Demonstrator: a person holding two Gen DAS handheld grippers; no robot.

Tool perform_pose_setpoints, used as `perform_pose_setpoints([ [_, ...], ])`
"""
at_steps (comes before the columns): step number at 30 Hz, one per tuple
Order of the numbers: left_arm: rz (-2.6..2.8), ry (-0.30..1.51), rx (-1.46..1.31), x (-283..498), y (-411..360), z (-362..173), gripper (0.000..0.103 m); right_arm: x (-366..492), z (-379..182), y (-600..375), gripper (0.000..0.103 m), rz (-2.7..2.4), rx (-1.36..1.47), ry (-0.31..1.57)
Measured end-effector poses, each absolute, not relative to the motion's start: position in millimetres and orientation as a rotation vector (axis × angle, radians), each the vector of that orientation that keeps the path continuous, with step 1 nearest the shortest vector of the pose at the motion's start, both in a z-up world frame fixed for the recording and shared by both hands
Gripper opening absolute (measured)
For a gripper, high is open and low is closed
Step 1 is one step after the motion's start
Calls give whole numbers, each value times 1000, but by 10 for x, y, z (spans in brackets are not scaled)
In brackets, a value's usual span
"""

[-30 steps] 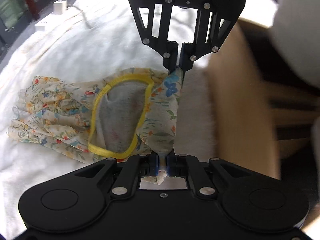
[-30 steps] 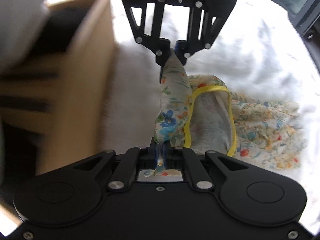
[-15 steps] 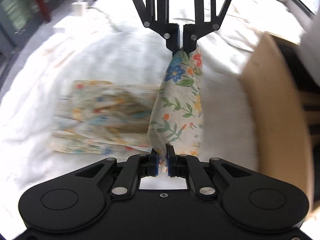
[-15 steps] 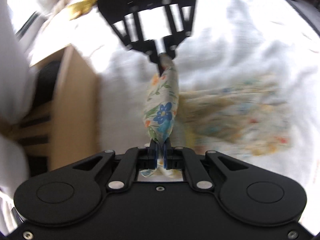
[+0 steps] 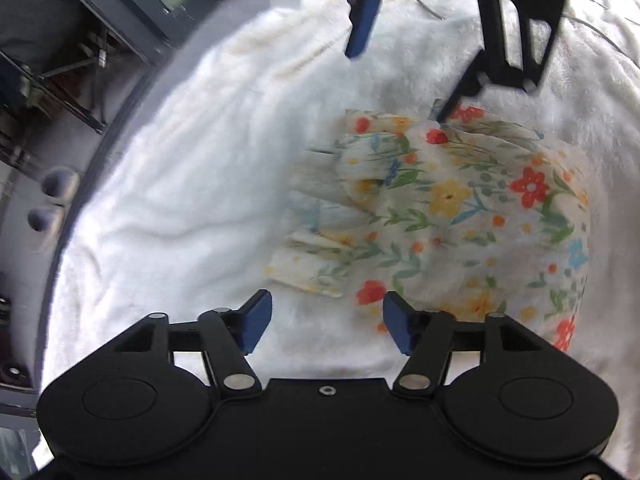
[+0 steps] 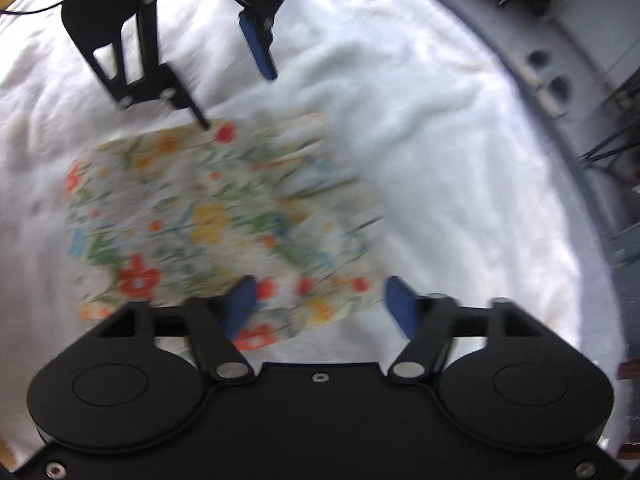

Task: Fold clothes

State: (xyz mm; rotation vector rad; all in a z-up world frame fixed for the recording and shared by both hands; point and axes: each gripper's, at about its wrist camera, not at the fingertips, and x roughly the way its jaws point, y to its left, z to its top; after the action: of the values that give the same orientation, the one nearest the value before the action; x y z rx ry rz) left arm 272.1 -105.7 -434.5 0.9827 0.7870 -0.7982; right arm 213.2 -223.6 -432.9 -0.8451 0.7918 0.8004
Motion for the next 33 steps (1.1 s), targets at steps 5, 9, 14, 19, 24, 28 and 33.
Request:
perform_pose_setpoints([
  [5, -1014, 555, 1124, 1698, -1167, -4297, 71, 1545, -4123, -2168, 78, 912, -889, 665],
  [9, -1127, 330, 1422, 1045, -1341, -4823, 73, 843, -4430, -1998, 77, 1046, -1103, 620],
  [14, -1125, 290, 1551, 956, -1324, -5150, 73, 424, -4916, -1916, 76, 1067, -1349, 535],
  [19, -1093, 382, 1526, 1212, -1395, -5220, 62, 643, -5087, -1793, 63, 965, -1323, 557],
  [24, -1107, 599, 1325, 1514, -1473, -5124, 15, 909, -5109, -1715, 9, 928, -1280, 636],
  [28, -1125, 696, 1215, 1560, -1495, -4949, 11, 1054, -4962, -1695, 7, 944, -1188, 705],
  [33, -1195, 826, 1049, 1468, -1472, -4831, 11, 1010, -4766, -1788, 7, 1071, -1089, 794],
])
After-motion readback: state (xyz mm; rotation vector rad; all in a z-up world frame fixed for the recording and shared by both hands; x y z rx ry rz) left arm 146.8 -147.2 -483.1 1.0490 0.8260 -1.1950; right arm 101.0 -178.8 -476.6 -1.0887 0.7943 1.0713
